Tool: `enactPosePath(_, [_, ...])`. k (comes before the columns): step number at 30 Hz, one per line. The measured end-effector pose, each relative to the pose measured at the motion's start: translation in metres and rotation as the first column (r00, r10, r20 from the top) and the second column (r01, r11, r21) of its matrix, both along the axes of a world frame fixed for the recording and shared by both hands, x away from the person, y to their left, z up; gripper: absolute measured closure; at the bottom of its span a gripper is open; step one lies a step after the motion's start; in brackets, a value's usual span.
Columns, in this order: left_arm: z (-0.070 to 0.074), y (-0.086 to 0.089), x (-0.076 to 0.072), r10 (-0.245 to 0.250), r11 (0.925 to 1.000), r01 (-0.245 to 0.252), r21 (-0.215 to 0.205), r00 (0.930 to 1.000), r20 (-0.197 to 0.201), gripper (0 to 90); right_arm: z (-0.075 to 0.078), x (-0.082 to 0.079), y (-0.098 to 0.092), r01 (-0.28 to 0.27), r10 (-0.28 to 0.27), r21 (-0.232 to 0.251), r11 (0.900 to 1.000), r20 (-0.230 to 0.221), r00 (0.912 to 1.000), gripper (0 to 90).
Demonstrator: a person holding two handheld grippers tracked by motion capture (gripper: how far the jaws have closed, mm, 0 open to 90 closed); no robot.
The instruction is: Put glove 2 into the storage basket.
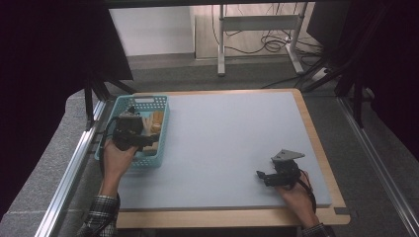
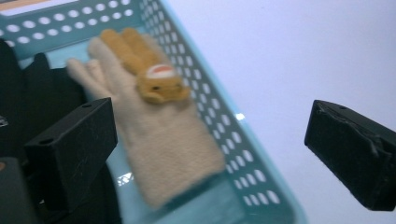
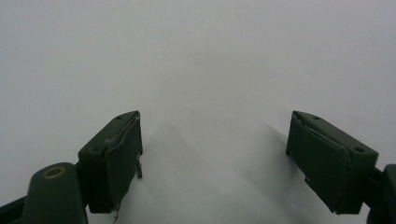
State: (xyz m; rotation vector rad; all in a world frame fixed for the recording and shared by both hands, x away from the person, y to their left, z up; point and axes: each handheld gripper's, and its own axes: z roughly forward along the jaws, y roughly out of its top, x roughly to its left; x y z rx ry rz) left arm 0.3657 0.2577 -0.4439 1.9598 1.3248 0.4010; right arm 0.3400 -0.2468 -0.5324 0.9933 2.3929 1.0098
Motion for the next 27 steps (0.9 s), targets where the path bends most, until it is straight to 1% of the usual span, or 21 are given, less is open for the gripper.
enactPosePath(1, [0.000, 0.000, 0.000, 0.000, 1.0000, 0.000, 0.000, 1.0000, 0.000, 3.1, 0.000, 0.000, 0.000, 0.000, 0.000, 0.000, 1.000, 0.000, 1.0000, 17.8])
enactPosePath(4, [-0.002, -0.009, -0.005, -0.024, 0.9996, 0.024, -0.014, 0.9997, 0.005, 3.3, 0.000, 0.000, 0.000, 0.001, -0.001, 0.000, 1.000, 0.000, 1.0000, 17.8])
enactPosePath(5, [-0.002, -0.009, -0.005, -0.024, 0.9996, 0.024, -0.014, 0.9997, 0.005, 3.3, 0.000, 0.000, 0.000, 0.001, -0.001, 0.000, 1.000, 0.000, 1.0000, 17.8])
enactPosePath(6, [-0.004, -0.014, -0.007, -0.037, 0.9991, 0.037, -0.019, 0.9993, 0.005, 3.3, 0.000, 0.000, 0.000, 0.001, -0.001, 0.001, 1.000, 0.000, 1.0000, 17.8])
enactPosePath(7, [-0.004, -0.014, -0.007, -0.037, 0.9991, 0.037, -0.019, 0.9993, 0.005, 3.3, 0.000, 0.000, 0.000, 0.001, -0.001, 0.001, 1.000, 0.000, 1.0000, 17.8])
enactPosePath(8, [-0.007, -0.019, -0.008, -0.048, 0.9988, 0.048, -0.013, 0.9988, 0.006, 3.3, 0.000, 0.000, 0.000, 0.001, -0.001, 0.000, 1.000, 0.000, 1.0000, 17.8])
enactPosePath(9, [-0.007, -0.019, -0.008, -0.048, 0.9988, 0.048, -0.013, 0.9988, 0.006, 3.3, 0.000, 0.000, 0.000, 0.001, -0.001, 0.000, 1.000, 0.000, 1.0000, 17.8])
enactPosePath(10, [-0.009, -0.024, -0.010, -0.062, 0.9980, 0.062, -0.013, 0.9981, 0.005, 3.3, 0.000, 0.000, 0.000, 0.001, -0.001, 0.000, 1.000, 0.000, 1.0000, 17.8])
enactPosePath(11, [-0.009, -0.024, -0.010, -0.062, 0.9980, 0.062, -0.013, 0.9981, 0.005, 3.3, 0.000, 0.000, 0.000, 0.001, -0.001, 0.000, 1.000, 0.000, 1.0000, 17.8])
enactPosePath(15, [-0.012, -0.033, -0.012, -0.083, 0.9963, 0.083, -0.021, 0.9965, -0.001, 3.5, 0.000, 0.000, 0.000, 0.000, 0.000, 0.000, 1.000, 0.000, 1.0000, 17.8])
enactPosePath(16, [-0.013, -0.039, -0.013, -0.089, 0.9958, 0.089, -0.023, 0.9960, 0.004, 3.5, 0.000, 0.000, 0.000, 0.000, 0.000, 0.000, 1.000, 0.000, 1.0000, 17.8])
enactPosePath(17, [-0.013, -0.039, -0.013, -0.089, 0.9958, 0.089, -0.023, 0.9960, 0.004, 3.5, 0.000, 0.000, 0.000, 0.000, 0.000, 0.000, 1.000, 0.000, 1.0000, 17.8])
enactPosePath(22, [-0.011, -0.052, -0.016, -0.115, 0.9927, 0.116, -0.033, 0.9932, 0.017, 3.5, 0.000, 0.000, 0.000, -0.002, 0.002, -0.001, 1.000, 0.000, 1.0000, 17.8])
enactPosePath(25, [-0.011, -0.056, -0.017, -0.122, 0.9919, 0.123, -0.033, 0.9923, 0.021, 3.5, 0.000, 0.000, 0.000, 0.000, 0.000, 0.000, 1.000, 0.000, 1.0000, 17.8])
enactPosePath(26, [-0.012, -0.061, -0.017, -0.130, 0.9905, 0.131, -0.042, 0.9912, 0.025, 3.5, 0.000, 0.000, 0.000, 0.001, -0.001, 0.000, 1.000, -0.001, 1.0000, 17.8])
enactPosePath(27, [-0.012, -0.061, -0.017, -0.130, 0.9905, 0.131, -0.042, 0.9912, 0.025, 3.5, 0.000, 0.000, 0.000, 0.000, 0.000, 0.000, 1.000, 0.000, 1.0000, 17.8])
